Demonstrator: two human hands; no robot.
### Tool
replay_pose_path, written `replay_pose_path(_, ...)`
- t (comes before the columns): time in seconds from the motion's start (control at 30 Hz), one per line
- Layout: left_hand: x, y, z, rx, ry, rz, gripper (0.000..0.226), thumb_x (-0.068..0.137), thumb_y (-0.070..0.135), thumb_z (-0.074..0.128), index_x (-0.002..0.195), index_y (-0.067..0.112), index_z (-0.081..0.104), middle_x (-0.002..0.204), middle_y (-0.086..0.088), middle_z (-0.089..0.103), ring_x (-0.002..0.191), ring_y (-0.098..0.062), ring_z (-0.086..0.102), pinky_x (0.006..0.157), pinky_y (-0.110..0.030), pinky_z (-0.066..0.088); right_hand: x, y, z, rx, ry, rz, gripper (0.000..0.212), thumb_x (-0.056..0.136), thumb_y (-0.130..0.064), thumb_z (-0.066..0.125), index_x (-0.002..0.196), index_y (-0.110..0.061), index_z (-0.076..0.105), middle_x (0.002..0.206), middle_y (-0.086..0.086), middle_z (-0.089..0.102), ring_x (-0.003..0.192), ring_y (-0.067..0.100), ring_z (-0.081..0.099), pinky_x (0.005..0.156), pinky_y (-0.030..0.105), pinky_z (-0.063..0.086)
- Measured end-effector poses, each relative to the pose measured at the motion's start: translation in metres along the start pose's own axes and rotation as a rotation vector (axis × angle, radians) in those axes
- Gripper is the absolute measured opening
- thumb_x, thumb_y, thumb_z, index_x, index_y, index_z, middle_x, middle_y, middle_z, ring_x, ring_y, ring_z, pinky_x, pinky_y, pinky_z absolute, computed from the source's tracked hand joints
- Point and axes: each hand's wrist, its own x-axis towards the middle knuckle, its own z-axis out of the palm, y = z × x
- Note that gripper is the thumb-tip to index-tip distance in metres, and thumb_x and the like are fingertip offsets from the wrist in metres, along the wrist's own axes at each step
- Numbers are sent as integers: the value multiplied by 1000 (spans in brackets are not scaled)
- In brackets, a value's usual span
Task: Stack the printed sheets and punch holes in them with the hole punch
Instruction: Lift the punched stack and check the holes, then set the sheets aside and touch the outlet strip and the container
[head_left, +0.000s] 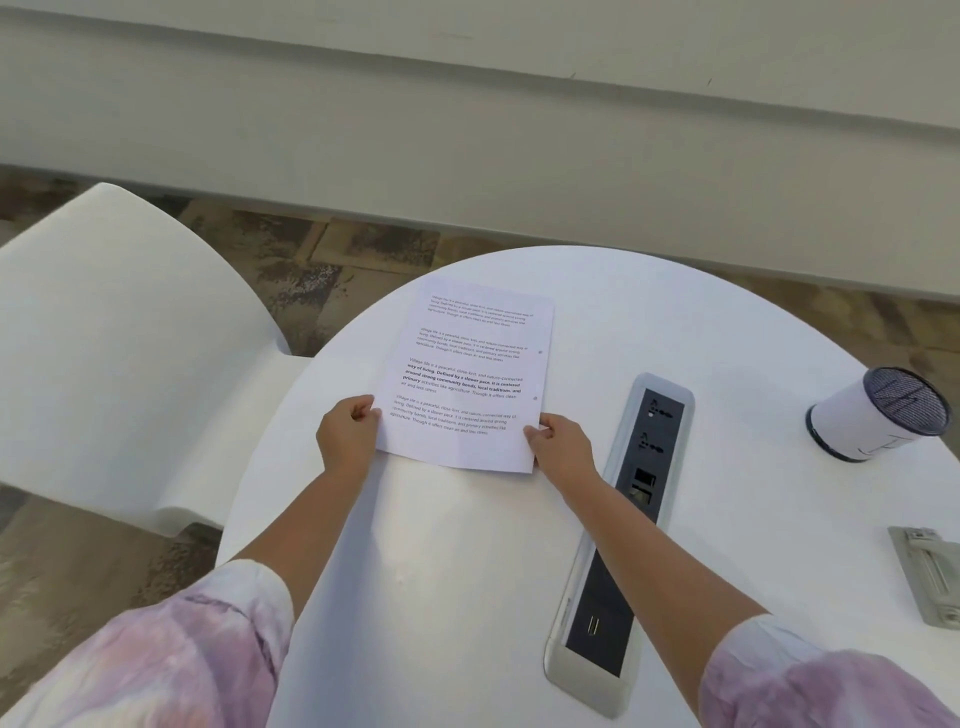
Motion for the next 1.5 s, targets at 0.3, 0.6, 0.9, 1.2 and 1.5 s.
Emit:
replay_pose_path(0.3,-1,-3,0,75,-8,138,11,85,2,56,92,1,64,85,-11,59,81,-24,53,69,-24,37,-10,6,9,-109,5,-69,28,94,-21,45,107,2,55,79,10,53,74,21,49,59,26,37)
replay_pose_path(0.6,-17,-10,-6,115,50,114,39,88,10,58,125,-1,54,129,-19,53,120,-32,48,104,-38,35,-36,15,-10,-144,36,-144,42,96,-24,43,136,-11,41,121,8,50,104,17,52,82,25,40)
replay_pose_path(0.9,-77,-1,3,29,125,205,27,89,7,55,114,3,62,118,-17,61,113,-33,52,95,-34,40,-93,51,-33,-79,108,-199,31,94,-19,44,124,-21,53,105,-6,50,84,7,56,69,14,42)
replay_pose_path(1.2,-181,12,42,68,-157,344,25,88,12,58,113,8,64,118,-9,63,112,-27,51,91,-26,37,-139,106,-75,-18,237,-145,26,94,-13,43,114,-20,59,101,0,54,77,3,55,61,10,40)
replay_pose_path(1.5,-252,6,84,173,-372,436,25,89,13,58,114,10,62,120,-6,61,113,-25,53,94,-25,36,-194,181,-112,-180,323,-84,24,92,-14,47,105,-27,61,103,-8,56,84,6,57,81,25,45)
